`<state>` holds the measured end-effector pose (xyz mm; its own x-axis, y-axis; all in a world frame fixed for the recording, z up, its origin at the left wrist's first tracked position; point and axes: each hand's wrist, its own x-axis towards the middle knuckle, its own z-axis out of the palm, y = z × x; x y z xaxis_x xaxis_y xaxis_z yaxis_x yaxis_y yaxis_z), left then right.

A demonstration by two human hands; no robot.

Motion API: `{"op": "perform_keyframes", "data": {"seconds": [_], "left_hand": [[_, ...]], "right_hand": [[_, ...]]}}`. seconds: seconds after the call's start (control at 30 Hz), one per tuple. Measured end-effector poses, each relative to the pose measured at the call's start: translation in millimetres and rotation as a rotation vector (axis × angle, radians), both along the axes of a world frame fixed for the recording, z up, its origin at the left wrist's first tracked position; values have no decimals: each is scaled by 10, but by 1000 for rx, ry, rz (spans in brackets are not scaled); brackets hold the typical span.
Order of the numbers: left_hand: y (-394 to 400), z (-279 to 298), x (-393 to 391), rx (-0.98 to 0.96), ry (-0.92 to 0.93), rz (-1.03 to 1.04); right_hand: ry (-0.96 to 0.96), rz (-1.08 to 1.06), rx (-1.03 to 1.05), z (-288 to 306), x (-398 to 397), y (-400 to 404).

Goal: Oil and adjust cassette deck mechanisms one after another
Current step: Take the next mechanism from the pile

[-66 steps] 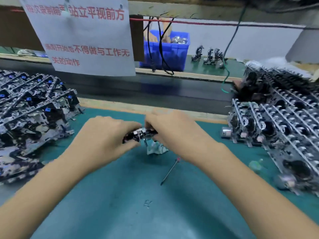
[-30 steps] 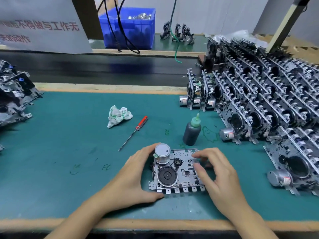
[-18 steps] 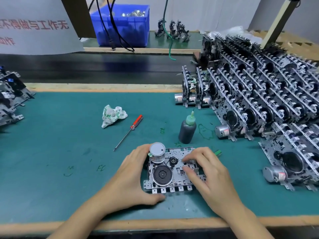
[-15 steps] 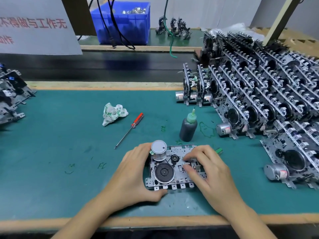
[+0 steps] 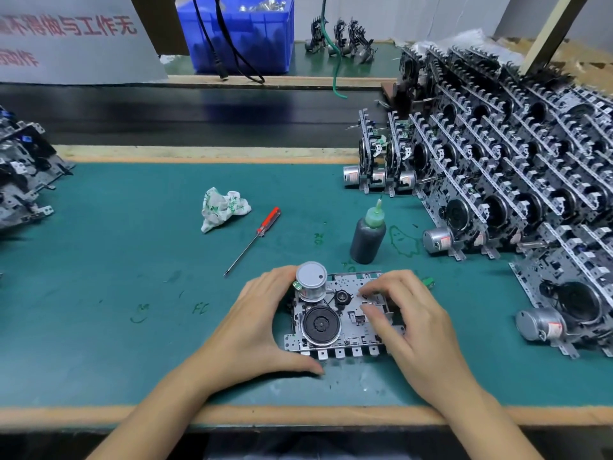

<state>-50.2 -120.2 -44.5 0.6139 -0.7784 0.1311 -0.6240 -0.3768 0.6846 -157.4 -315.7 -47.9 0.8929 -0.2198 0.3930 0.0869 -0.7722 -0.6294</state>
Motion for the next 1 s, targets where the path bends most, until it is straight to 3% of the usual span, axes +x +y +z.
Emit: {"op": "perform_keyframes", "data": {"seconds": [0.3, 0.47, 0.57, 0.67, 0.77, 0.9, 1.0], "left_hand": [[-1, 15, 3, 8, -7, -23], [-5, 35, -8, 19, 0, -21], [6, 38, -13, 24, 6, -21], [8, 34, -14, 24, 9, -19], [8, 12, -3, 4, 33, -7], [1, -8, 8, -14, 32, -18], [4, -13, 17, -18, 39, -27]], "right_hand": [[-130, -218, 468, 159, 205, -255], [168, -184, 473, 254, 587, -313], [219, -182, 433, 200, 693, -220], [150, -279, 449, 150, 682, -148], [-78, -356, 357, 207, 536, -145], [-144, -130, 233, 382, 252, -99], [153, 123, 91, 505, 110, -126]]}}
